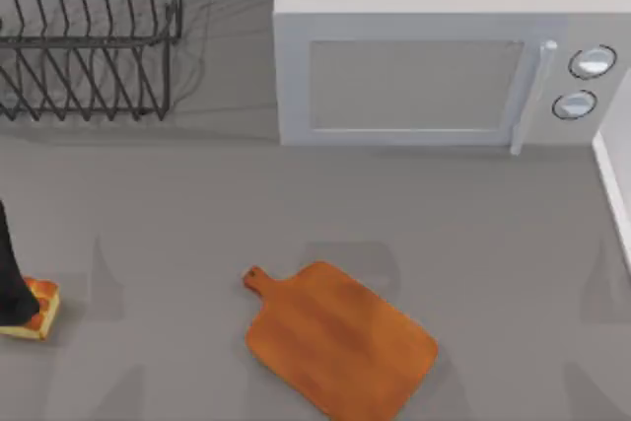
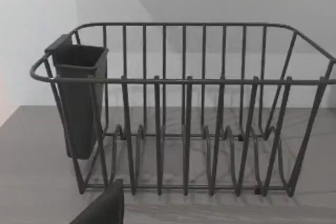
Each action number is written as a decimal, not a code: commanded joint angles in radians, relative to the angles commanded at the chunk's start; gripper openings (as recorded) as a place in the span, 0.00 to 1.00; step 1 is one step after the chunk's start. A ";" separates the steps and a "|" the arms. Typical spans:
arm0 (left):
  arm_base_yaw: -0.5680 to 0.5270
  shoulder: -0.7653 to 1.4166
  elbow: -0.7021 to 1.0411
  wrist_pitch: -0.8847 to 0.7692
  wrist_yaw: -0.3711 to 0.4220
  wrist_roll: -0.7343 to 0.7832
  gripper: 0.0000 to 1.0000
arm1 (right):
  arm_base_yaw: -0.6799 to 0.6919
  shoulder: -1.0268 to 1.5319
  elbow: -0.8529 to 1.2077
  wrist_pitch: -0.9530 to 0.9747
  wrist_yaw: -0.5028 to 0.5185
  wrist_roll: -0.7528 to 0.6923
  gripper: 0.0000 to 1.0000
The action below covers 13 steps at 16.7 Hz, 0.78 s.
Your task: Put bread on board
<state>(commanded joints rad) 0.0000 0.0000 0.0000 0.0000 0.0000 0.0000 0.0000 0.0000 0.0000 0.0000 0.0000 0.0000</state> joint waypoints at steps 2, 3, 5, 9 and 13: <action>0.000 0.001 0.001 -0.001 0.000 0.000 1.00 | 0.000 0.000 0.000 0.000 0.000 0.000 1.00; 0.000 0.012 0.010 -0.009 0.000 0.002 1.00 | 0.000 0.000 0.000 0.000 0.000 0.000 1.00; 0.001 0.065 0.055 -0.051 -0.001 0.009 1.00 | 0.000 0.000 0.000 0.000 0.000 0.000 1.00; 0.000 0.301 0.222 -0.207 -0.001 0.037 1.00 | 0.000 0.000 0.000 0.000 0.000 0.000 1.00; -0.003 0.684 0.437 -0.422 0.000 0.074 1.00 | 0.000 0.000 0.000 0.000 0.000 0.000 1.00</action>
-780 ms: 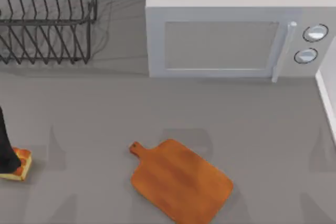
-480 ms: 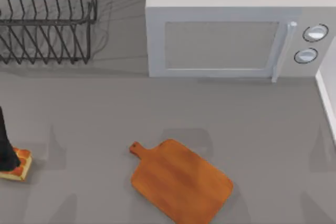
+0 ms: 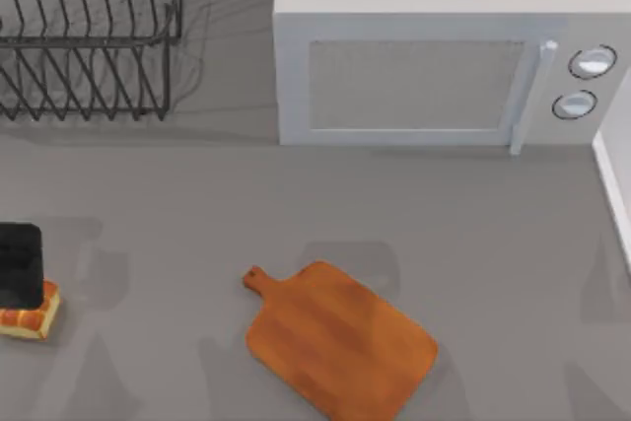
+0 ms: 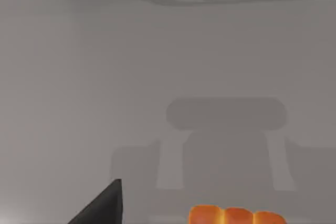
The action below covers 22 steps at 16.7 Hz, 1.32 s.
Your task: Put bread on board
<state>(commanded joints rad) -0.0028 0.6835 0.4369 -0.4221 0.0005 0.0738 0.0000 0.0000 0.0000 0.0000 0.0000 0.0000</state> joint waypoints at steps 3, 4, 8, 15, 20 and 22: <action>-0.001 0.312 0.163 -0.171 0.002 0.028 1.00 | 0.000 0.000 0.000 0.000 0.000 0.000 1.00; -0.002 0.408 0.215 -0.226 0.002 0.037 1.00 | 0.000 0.000 0.000 0.000 0.000 0.000 1.00; -0.003 0.714 0.403 -0.409 0.002 0.069 1.00 | 0.000 0.000 0.000 0.000 0.000 0.000 1.00; -0.003 0.929 0.560 -0.535 -0.001 0.093 1.00 | 0.000 0.000 0.000 0.000 0.000 0.000 1.00; -0.002 0.928 0.555 -0.529 -0.001 0.093 1.00 | 0.000 0.000 0.000 0.000 0.000 0.000 1.00; -0.002 0.948 0.533 -0.492 -0.001 0.094 1.00 | 0.000 0.000 0.000 0.000 0.000 0.000 1.00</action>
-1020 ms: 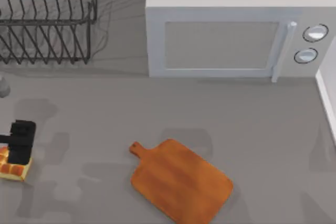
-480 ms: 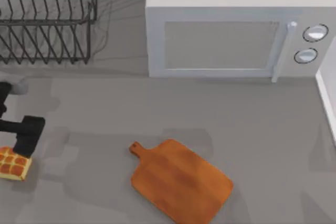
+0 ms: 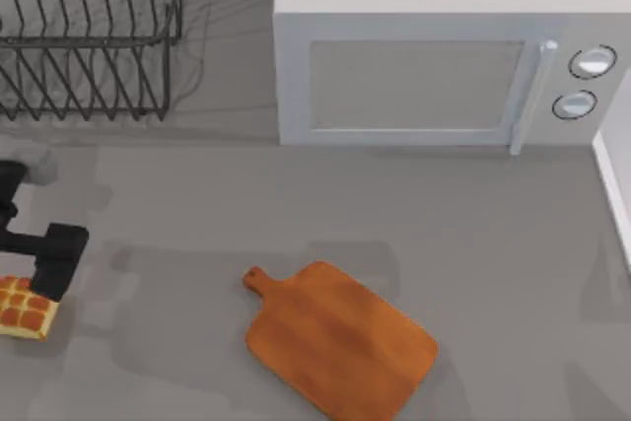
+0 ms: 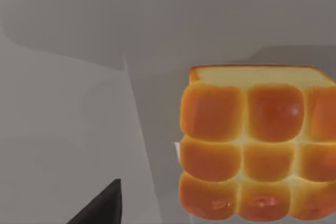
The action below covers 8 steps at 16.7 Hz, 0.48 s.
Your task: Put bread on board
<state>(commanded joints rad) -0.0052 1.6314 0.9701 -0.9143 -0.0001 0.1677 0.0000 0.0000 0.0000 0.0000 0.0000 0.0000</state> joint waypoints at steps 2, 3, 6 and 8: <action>0.000 0.036 -0.037 0.077 0.000 0.001 1.00 | 0.000 0.000 0.000 0.000 0.000 0.000 1.00; 0.001 0.058 -0.058 0.124 0.000 0.002 1.00 | 0.000 0.000 0.000 0.000 0.000 0.000 1.00; 0.001 0.113 -0.114 0.236 0.000 0.003 1.00 | 0.000 0.000 0.000 0.000 0.000 0.000 1.00; 0.001 0.127 -0.128 0.259 0.000 0.004 1.00 | 0.000 0.000 0.000 0.000 0.000 0.000 1.00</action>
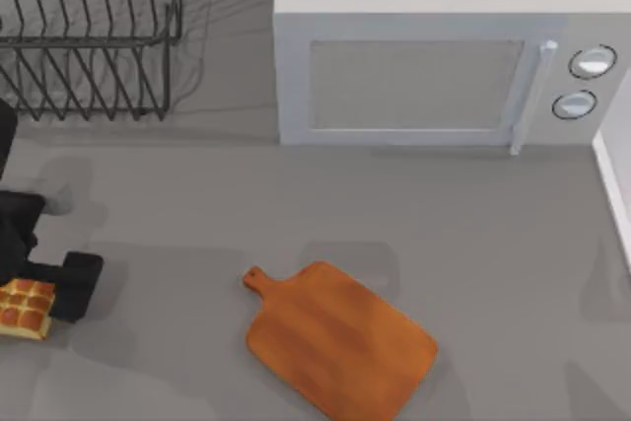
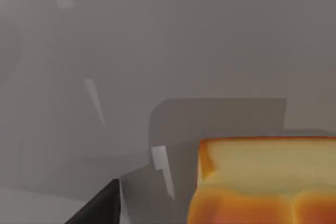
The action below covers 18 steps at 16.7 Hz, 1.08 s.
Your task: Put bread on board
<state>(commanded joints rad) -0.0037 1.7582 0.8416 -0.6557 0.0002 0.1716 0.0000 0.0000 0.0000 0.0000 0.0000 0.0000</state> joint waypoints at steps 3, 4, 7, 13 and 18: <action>0.000 0.000 0.000 0.000 0.000 0.000 1.00 | 0.000 0.000 0.000 0.000 0.000 0.000 1.00; 0.000 0.000 0.000 0.000 0.000 0.000 0.92 | 0.000 0.000 0.000 0.000 0.000 0.000 1.00; 0.000 0.000 0.000 0.000 0.000 0.000 0.70 | 0.000 0.000 0.000 0.000 0.000 0.000 1.00; 0.000 0.000 0.000 0.000 0.000 0.000 0.25 | 0.000 0.000 0.000 0.000 0.000 0.000 1.00; 0.000 0.000 0.000 0.000 0.000 0.000 0.00 | 0.000 0.000 0.000 0.000 0.000 0.000 1.00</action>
<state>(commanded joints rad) -0.0037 1.7582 0.8416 -0.6557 0.0002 0.1716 0.0000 0.0000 0.0000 0.0000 0.0000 0.0000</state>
